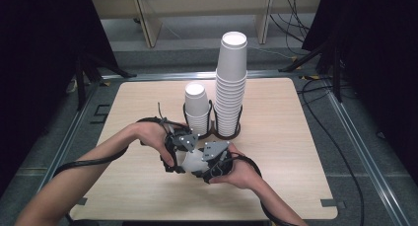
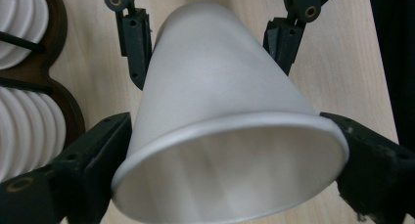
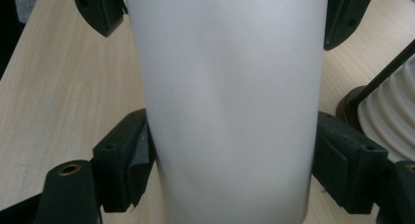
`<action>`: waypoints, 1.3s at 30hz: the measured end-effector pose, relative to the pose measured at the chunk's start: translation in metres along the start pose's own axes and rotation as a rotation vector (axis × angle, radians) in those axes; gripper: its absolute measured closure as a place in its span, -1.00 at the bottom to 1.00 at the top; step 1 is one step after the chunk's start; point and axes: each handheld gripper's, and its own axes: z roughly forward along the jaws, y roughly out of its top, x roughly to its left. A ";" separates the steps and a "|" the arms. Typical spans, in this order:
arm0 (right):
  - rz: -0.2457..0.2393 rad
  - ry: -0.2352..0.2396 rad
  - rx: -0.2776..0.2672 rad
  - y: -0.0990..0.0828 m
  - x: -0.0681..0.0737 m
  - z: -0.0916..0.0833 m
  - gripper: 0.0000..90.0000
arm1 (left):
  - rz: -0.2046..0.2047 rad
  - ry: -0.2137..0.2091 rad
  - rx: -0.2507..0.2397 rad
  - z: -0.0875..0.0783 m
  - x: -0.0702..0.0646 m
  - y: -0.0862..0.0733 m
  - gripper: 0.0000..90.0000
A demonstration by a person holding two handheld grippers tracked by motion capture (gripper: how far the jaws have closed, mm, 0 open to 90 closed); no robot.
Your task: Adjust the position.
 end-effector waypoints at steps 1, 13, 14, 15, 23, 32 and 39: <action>0.029 -0.007 0.008 -0.001 0.002 -0.001 -0.49 | 0.010 0.013 -0.001 -0.001 0.001 0.000 -0.87; 0.016 -0.093 -0.079 -0.013 -0.004 -0.011 -0.49 | -0.087 0.116 -0.226 -0.017 0.000 -0.014 -0.99; 0.042 -0.091 -0.077 -0.015 -0.003 -0.012 -0.50 | -0.098 0.122 -0.244 -0.017 0.000 -0.015 -0.99; 0.020 -0.099 -0.087 -0.016 -0.004 -0.012 -0.50 | -0.098 0.128 -0.251 -0.018 0.000 -0.016 -0.99; 0.046 -0.127 -0.117 -0.022 -0.001 -0.017 -0.50 | -0.139 0.172 -0.330 -0.024 -0.001 -0.026 -1.00; 0.110 -0.168 -0.155 -0.034 -0.001 -0.027 -0.50 | -0.232 0.229 -0.463 -0.022 -0.007 -0.040 -1.00; 0.143 -0.213 -0.195 -0.041 -0.002 -0.035 -0.50 | -0.299 0.250 -0.544 -0.016 -0.014 -0.052 -1.00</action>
